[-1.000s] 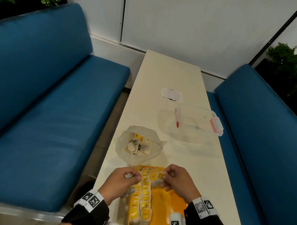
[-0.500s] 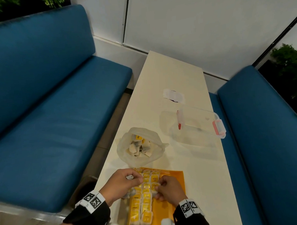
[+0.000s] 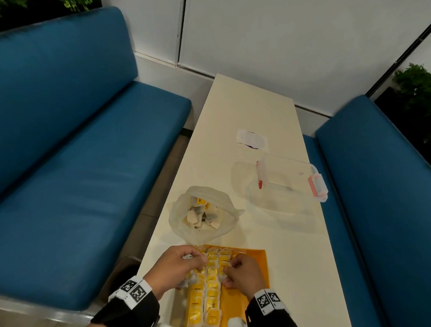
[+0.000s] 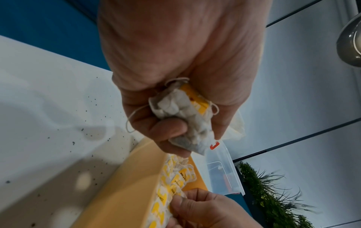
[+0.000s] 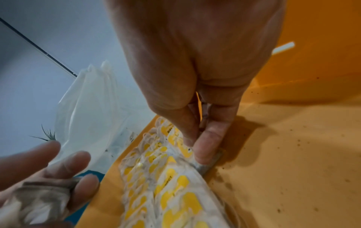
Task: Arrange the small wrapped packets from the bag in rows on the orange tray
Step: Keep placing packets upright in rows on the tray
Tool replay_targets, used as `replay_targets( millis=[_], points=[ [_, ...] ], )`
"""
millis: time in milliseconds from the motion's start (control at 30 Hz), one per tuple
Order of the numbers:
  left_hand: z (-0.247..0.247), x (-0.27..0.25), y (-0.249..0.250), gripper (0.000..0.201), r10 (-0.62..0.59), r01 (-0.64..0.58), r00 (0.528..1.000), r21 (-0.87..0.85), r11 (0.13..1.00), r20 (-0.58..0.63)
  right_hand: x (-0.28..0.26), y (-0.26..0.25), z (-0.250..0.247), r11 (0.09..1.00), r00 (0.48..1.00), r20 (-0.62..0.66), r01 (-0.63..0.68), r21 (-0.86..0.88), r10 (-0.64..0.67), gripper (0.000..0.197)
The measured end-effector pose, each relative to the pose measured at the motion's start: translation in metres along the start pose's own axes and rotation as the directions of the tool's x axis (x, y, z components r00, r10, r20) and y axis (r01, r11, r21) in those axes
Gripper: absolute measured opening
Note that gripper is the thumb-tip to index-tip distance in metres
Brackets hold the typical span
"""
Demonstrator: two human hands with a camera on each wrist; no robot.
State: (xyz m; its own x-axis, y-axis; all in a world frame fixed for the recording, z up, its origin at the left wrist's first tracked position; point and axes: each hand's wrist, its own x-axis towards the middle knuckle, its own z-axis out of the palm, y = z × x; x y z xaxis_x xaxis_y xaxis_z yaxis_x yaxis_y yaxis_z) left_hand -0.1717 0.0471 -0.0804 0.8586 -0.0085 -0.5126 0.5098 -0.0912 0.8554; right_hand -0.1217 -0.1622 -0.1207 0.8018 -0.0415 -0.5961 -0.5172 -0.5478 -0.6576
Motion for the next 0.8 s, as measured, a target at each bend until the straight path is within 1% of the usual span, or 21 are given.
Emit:
replay_targets(
  millis=[100,167,233,300,400,500,600,700,733,800],
  points=[
    [-0.004,0.0,0.001,0.026,-0.026,0.029,0.999,-0.058,0.998,0.038,-0.003,-0.003,-0.001,1.0,1.0,-0.017,-0.005,-0.002,0.005,0.016],
    [-0.005,-0.001,0.004,0.03,-0.054,0.063,0.996,-0.131,0.989,0.069,-0.007,-0.009,-0.004,0.999,0.999,-0.049,0.007,-0.043,-0.009,0.018],
    [-0.005,-0.001,0.009,0.04,-0.102,0.123,0.989,-0.207,0.971,0.109,-0.012,-0.014,-0.007,0.985,0.992,-0.087,0.08,-0.154,-0.094,0.017],
    [-0.003,-0.003,0.014,0.05,-0.158,0.193,0.976,-0.266,0.944,0.149,-0.024,-0.023,-0.01,0.956,0.97,-0.088,0.207,-0.208,-0.228,0.013],
    [0.0,-0.003,0.018,0.06,-0.217,0.271,0.958,-0.341,0.9,0.187,-0.049,-0.044,-0.008,0.906,0.915,-0.026,0.393,-0.159,-0.402,0.01],
    [0.005,-0.002,0.02,0.069,-0.244,0.299,0.95,-0.333,0.894,0.196,-0.073,-0.064,-0.003,0.856,0.862,0.109,0.505,-0.111,-0.495,0.013],
    [0.009,-0.002,0.024,0.068,-0.25,0.298,0.951,-0.317,0.901,0.183,-0.081,-0.072,0.003,0.834,0.83,0.206,0.543,-0.095,-0.518,0.025],
    [0.011,-0.002,0.027,0.068,-0.239,0.281,0.956,-0.293,0.914,0.17,-0.081,-0.073,0.006,0.786,0.796,0.247,0.596,-0.166,-0.552,0.037],
    [0.012,-0.002,0.027,0.068,-0.238,0.28,0.956,-0.294,0.914,0.17,-0.08,-0.073,0.007,0.773,0.792,0.253,0.604,-0.196,-0.555,0.038],
    [0.013,-0.001,0.028,0.067,-0.237,0.287,0.953,-0.319,0.903,0.187,-0.079,-0.072,0.009,0.768,0.8,0.263,0.595,-0.237,-0.539,0.034]
  ],
)
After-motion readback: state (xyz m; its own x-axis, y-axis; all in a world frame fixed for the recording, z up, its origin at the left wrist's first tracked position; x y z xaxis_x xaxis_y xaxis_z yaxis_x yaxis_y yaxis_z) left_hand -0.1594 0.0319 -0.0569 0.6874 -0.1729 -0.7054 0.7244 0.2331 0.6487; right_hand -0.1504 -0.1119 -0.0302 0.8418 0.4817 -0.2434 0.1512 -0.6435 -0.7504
